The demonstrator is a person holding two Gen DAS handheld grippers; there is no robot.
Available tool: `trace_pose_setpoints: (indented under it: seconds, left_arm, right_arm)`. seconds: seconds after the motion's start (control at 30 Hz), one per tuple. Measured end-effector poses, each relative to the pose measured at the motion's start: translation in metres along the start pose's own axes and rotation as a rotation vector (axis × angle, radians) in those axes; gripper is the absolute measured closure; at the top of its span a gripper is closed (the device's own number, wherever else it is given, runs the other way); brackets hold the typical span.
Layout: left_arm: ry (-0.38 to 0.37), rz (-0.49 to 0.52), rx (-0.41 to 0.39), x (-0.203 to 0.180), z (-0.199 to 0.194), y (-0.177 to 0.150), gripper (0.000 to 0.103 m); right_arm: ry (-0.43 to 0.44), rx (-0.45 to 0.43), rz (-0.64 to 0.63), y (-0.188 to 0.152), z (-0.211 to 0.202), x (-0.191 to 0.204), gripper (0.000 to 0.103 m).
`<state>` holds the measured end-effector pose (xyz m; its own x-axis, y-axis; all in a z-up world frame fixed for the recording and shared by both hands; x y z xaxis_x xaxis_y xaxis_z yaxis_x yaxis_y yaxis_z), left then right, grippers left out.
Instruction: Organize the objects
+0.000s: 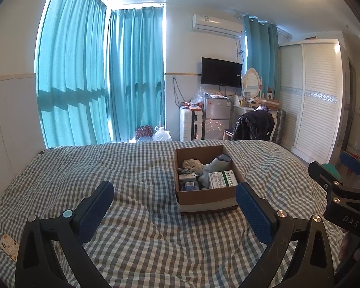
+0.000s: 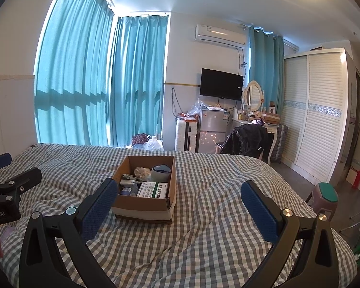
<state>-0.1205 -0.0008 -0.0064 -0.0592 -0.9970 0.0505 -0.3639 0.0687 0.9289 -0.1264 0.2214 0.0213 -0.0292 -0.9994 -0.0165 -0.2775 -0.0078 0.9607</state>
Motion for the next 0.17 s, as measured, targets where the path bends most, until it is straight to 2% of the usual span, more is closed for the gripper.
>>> trace_pose_setpoints:
  seconds: [0.17]
  left_arm:
    - [0.016,0.007,0.004,0.0021,-0.0001,-0.0023,0.0]
  right_arm:
    - [0.001,0.004,0.0,-0.0014,0.0006,0.0,0.0]
Point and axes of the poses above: each gripper's, at about its wrist camera, not at the fingertips, and z roughly the way its jaws point, x to its left, y to its top, the point moved 9 cm from there along z, roughly the way its jaws point, and after that the axes turned 3 degrees about z, right-handed, at the moved point
